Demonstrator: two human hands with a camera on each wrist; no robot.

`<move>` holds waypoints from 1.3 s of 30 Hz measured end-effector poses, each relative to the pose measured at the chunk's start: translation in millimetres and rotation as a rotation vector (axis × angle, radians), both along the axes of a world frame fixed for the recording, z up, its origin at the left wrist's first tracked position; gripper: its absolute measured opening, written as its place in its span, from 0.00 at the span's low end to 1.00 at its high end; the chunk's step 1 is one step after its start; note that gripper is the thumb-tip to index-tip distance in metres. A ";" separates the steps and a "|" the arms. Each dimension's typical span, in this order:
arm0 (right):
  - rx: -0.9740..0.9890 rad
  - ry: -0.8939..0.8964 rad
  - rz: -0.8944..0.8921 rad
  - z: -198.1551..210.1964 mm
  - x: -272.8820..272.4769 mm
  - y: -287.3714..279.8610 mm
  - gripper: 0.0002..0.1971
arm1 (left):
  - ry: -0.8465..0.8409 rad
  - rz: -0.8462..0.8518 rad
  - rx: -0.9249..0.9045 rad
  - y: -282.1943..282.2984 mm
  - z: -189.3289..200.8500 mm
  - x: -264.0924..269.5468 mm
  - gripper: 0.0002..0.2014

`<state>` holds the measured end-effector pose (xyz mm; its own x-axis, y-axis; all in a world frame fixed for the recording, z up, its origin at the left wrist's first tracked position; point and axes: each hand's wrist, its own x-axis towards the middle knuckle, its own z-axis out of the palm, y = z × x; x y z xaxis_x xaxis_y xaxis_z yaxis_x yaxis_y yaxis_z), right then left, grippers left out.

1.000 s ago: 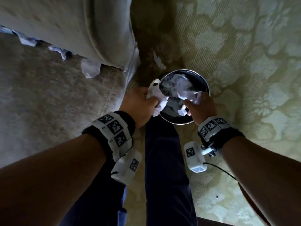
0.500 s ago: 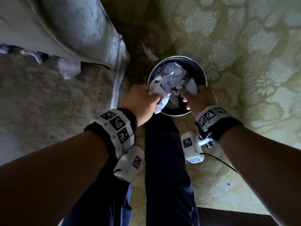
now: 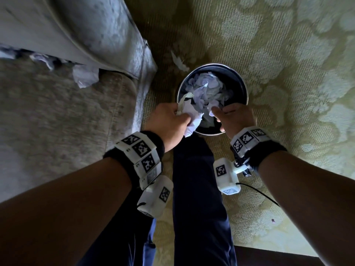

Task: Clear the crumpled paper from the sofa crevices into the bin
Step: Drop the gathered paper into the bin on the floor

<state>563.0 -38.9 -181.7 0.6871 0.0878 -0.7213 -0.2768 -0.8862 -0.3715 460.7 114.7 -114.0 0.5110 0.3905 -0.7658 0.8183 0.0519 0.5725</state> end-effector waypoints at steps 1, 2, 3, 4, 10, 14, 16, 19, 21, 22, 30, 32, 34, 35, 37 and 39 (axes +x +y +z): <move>-0.011 -0.007 -0.016 -1.1 1.0 0.3 0.23 | 0.008 -0.006 0.004 -0.7 -0.4 -0.2 0.10; -0.016 -0.004 -0.040 -1.0 2.2 1.6 0.21 | 0.008 -0.008 0.009 -1.2 -1.7 -0.4 0.10; -0.007 0.000 -0.059 -1.7 2.9 2.6 0.20 | 0.010 -0.008 0.009 -2.1 -2.3 0.4 0.10; -0.002 0.008 -0.073 -1.2 3.6 4.1 0.21 | 0.003 -0.007 0.010 -2.7 -4.4 0.4 0.10; 0.053 0.042 -0.069 2.3 10.2 4.2 0.28 | 0.000 -0.002 0.000 -7.9 -8.0 5.8 0.09; 0.068 0.083 -0.034 5.9 13.8 6.6 0.21 | -0.008 -0.004 -0.020 -11.7 -11.6 10.3 0.08; 0.069 0.101 -0.011 7.7 15.7 8.4 0.18 | -0.012 -0.019 -0.017 -12.8 -12.2 12.6 0.09; 0.097 0.120 -0.034 8.9 19.0 10.4 0.17 | -0.016 -0.014 -0.023 -13.8 -15.8 15.3 0.13; 0.097 0.122 -0.023 9.9 21.7 10.9 0.12 | -0.030 -0.042 0.000 -14.8 -18.1 15.9 0.21; 0.102 0.123 -0.019 10.5 22.8 11.1 0.11 | -0.035 -0.056 0.002 -15.3 -20.2 16.0 0.23; 0.197 0.152 -0.120 4.9 25.5 12.5 0.25 | -0.059 -0.029 0.030 -21.0 -22.3 23.9 0.25; 0.194 0.142 -0.139 6.7 27.4 11.3 0.17 | -0.046 -0.008 0.018 -25.3 -27.0 25.4 0.26; 0.201 0.144 -0.146 7.5 29.3 9.2 0.11 | -0.044 -0.032 0.008 -28.9 -28.5 28.2 0.24; 0.205 0.146 -0.149 7.4 30.2 7.4 0.10 | -0.039 -0.064 0.011 -30.4 -29.6 29.5 0.23; 0.216 0.144 -0.162 6.0 32.6 2.9 0.09 | -0.026 -0.116 0.019 -33.0 -32.3 31.9 0.24; 0.236 0.144 -0.170 7.5 34.9 -1.1 0.06 | -0.030 -0.111 0.009 -35.8 -32.7 35.8 0.26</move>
